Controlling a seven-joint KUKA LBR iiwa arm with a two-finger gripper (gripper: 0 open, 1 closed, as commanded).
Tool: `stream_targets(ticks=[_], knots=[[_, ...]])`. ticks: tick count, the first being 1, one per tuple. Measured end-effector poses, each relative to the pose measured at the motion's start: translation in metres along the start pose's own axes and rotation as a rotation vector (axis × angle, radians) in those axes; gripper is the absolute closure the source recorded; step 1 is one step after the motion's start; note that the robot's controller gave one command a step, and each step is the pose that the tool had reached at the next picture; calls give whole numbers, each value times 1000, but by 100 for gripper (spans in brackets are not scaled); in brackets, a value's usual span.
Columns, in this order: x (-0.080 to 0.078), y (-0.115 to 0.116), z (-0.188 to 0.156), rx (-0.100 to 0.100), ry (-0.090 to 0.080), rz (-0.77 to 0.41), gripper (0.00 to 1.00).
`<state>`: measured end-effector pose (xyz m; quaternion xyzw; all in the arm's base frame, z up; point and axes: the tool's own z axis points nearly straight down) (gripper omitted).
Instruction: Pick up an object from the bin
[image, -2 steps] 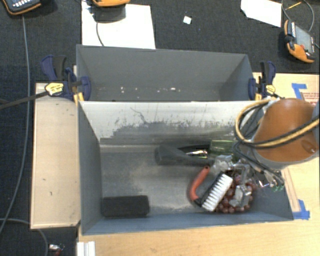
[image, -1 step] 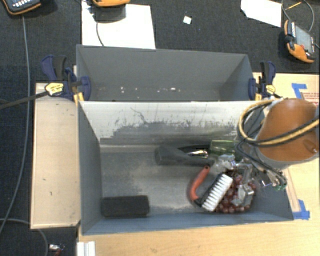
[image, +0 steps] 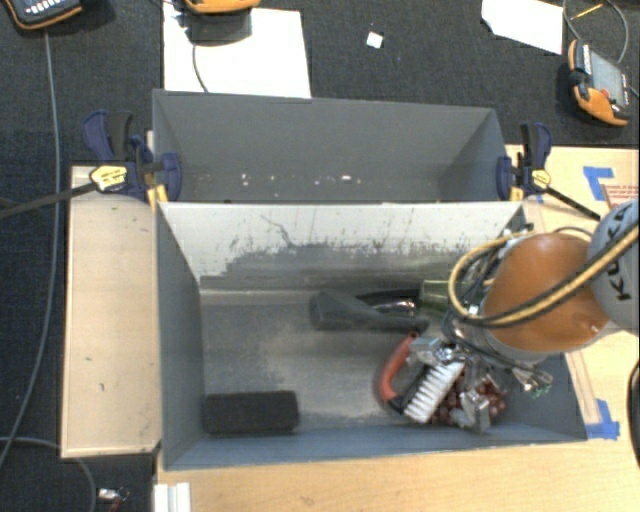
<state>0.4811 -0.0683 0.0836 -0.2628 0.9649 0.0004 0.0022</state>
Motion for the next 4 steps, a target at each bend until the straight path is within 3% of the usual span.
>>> stream_targets(ticks=[1, 2, 3, 4], knots=[[2, -8, 3, 2, -4, -12, 0], [-12, -45, -7, -7, 5, -214, 0], [-6, -23, -30, -1, -6, -61, 100], [-6, -23, -30, -1, -6, -60, 100]])
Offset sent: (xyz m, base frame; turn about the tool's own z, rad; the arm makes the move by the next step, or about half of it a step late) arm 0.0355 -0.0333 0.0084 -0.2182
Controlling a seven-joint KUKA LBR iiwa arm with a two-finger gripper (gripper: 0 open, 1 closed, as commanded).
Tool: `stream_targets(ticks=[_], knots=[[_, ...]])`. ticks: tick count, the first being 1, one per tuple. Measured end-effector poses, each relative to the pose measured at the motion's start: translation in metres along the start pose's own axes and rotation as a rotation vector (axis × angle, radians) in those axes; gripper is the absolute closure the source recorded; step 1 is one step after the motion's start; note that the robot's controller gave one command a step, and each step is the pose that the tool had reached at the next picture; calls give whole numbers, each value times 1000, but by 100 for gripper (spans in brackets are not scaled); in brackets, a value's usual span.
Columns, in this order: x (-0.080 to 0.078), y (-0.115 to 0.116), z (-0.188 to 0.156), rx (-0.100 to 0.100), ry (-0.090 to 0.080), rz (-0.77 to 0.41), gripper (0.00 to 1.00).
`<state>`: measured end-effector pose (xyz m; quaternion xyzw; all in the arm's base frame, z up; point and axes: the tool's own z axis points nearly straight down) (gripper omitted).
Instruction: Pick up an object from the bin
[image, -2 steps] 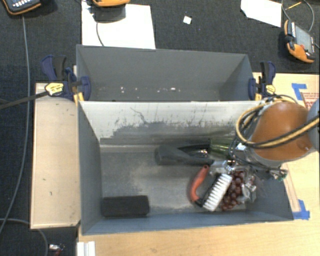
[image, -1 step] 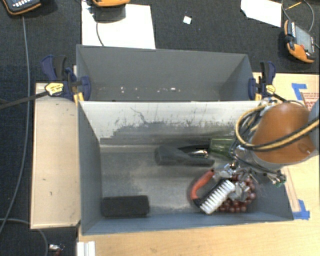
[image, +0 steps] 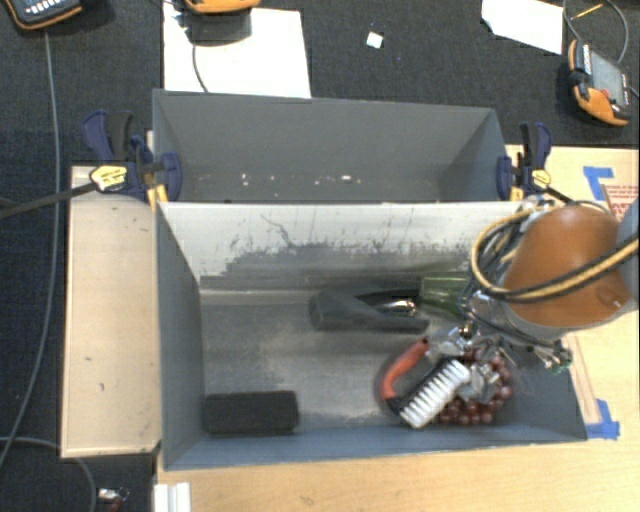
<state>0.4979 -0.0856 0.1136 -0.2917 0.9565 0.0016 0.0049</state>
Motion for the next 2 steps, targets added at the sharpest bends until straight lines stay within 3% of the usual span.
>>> stream_targets(ticks=[1, 2], knots=[[0, -23, -35, 2, -4, -66, 100], [-7, -11, 38, 5, -14, -186, 100]])
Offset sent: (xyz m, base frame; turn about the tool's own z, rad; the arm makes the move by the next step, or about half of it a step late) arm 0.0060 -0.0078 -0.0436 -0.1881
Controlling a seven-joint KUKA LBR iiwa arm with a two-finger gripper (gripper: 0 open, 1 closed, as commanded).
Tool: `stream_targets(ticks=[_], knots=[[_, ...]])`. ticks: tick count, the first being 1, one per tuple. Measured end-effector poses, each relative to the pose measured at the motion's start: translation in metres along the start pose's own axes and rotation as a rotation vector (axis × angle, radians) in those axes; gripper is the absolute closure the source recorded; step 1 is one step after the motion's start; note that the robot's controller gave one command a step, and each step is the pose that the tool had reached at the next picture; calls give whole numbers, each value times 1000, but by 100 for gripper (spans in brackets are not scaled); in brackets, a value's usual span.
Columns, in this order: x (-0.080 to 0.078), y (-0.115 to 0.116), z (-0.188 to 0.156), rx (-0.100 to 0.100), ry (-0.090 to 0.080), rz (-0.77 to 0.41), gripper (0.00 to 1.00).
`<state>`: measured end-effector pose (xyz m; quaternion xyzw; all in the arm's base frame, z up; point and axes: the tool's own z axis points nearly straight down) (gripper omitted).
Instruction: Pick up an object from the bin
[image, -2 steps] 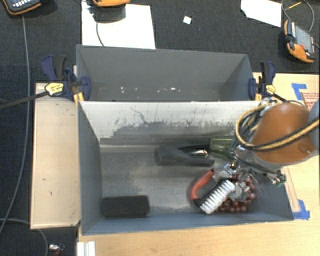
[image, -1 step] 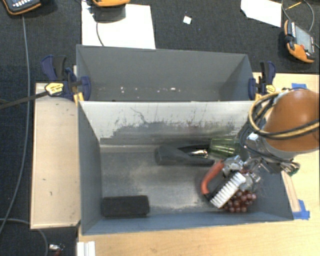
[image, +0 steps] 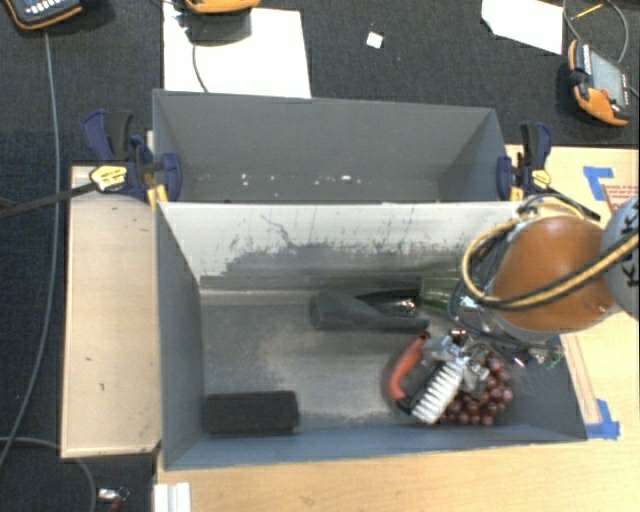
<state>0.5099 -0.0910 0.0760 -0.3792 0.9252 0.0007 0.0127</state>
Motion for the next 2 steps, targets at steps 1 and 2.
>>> stream_targets(ticks=[1, 2], knots=[[3, -3, 0, -2, -9, -57, 100], [-3, -2, -82, 6, -7, 23, 100]])
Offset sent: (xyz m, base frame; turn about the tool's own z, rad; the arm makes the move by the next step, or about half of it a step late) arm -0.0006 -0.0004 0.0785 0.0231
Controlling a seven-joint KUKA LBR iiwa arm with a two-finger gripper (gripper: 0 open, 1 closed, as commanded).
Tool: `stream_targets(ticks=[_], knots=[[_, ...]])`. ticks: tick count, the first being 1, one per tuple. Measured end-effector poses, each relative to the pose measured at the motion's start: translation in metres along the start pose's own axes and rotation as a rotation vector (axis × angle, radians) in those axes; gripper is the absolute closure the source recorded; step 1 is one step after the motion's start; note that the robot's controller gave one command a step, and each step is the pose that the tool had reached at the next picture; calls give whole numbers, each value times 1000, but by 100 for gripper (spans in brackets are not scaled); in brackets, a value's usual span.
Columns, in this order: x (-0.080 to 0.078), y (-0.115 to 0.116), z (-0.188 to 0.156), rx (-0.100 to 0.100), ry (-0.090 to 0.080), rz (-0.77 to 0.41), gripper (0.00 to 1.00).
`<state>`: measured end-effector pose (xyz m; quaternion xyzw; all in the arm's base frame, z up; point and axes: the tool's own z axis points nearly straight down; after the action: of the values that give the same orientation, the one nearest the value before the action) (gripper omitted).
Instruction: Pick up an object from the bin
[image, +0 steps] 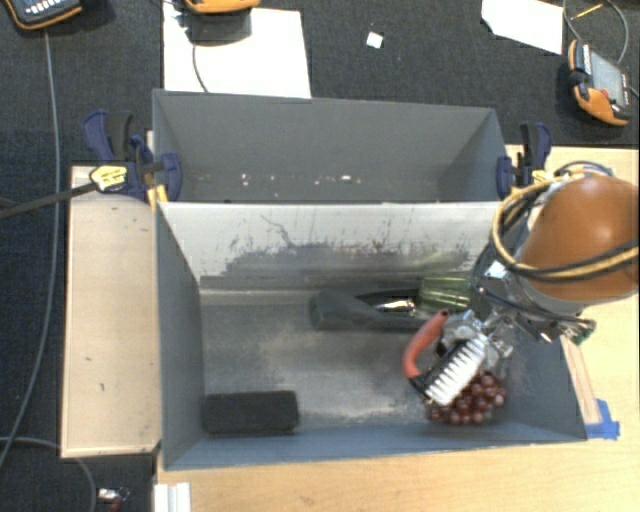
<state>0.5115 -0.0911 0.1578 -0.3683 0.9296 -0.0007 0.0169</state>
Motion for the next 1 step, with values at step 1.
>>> stream_targets(ticks=[1], knots=[[-4, 4, 77, -12, -5, -61, 100]])
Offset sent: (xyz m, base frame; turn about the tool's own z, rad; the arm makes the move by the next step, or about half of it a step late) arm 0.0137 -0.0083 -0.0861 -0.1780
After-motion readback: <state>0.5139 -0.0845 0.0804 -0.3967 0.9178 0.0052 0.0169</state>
